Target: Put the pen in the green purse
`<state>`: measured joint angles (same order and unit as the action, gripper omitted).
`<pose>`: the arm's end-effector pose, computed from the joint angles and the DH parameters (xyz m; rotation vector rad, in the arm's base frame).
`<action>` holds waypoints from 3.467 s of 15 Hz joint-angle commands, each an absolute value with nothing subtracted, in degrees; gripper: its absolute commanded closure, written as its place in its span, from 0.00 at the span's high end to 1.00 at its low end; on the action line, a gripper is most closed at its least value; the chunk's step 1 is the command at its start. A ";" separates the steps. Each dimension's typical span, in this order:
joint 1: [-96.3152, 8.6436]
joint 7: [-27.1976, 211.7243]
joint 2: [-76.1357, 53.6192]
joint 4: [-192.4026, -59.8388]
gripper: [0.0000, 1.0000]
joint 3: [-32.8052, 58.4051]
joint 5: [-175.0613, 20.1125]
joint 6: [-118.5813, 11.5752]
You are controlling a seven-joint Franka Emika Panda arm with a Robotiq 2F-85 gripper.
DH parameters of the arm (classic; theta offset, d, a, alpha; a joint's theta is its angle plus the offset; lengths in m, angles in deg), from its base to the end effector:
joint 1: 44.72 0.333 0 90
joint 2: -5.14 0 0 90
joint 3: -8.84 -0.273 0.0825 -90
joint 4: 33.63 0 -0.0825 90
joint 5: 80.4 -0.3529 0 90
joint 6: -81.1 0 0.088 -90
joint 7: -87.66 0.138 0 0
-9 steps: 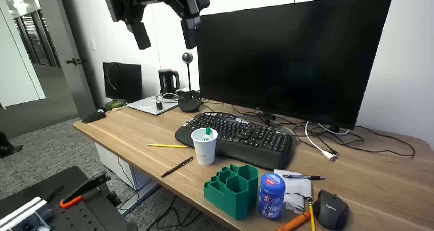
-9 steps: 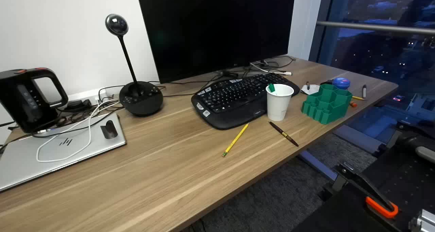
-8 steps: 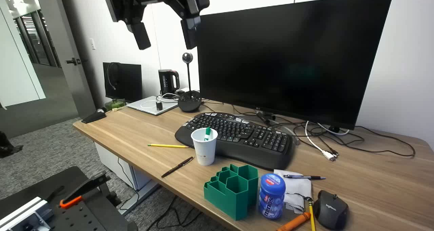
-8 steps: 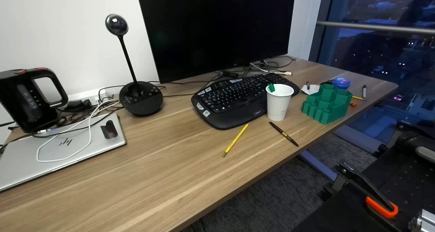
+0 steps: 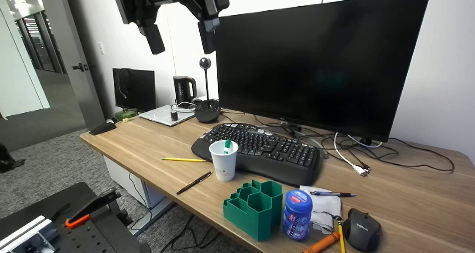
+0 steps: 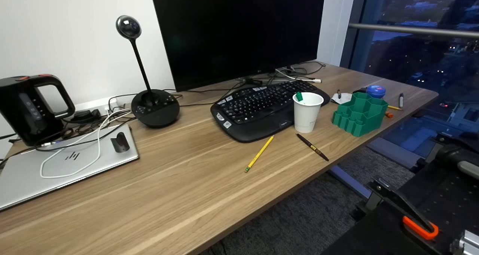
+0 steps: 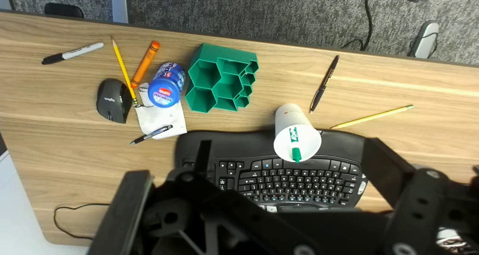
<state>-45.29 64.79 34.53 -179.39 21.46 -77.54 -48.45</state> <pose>0.3982 -0.0928 0.4093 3.1001 0.3302 0.3604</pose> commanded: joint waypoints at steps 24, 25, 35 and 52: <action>-63.14 88.11 -21.49 -144.09 1.00 22.60 -88.69 -60.72; -63.59 89.50 -24.49 -141.30 1.00 22.30 -90.16 -60.59; -66.04 105.91 -50.68 -111.63 1.00 25.83 -90.53 -53.43; -66.57 114.92 -67.51 -91.01 0.50 28.81 -84.55 -40.63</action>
<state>-65.85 113.45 -64.77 -96.01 28.17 -86.14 -44.25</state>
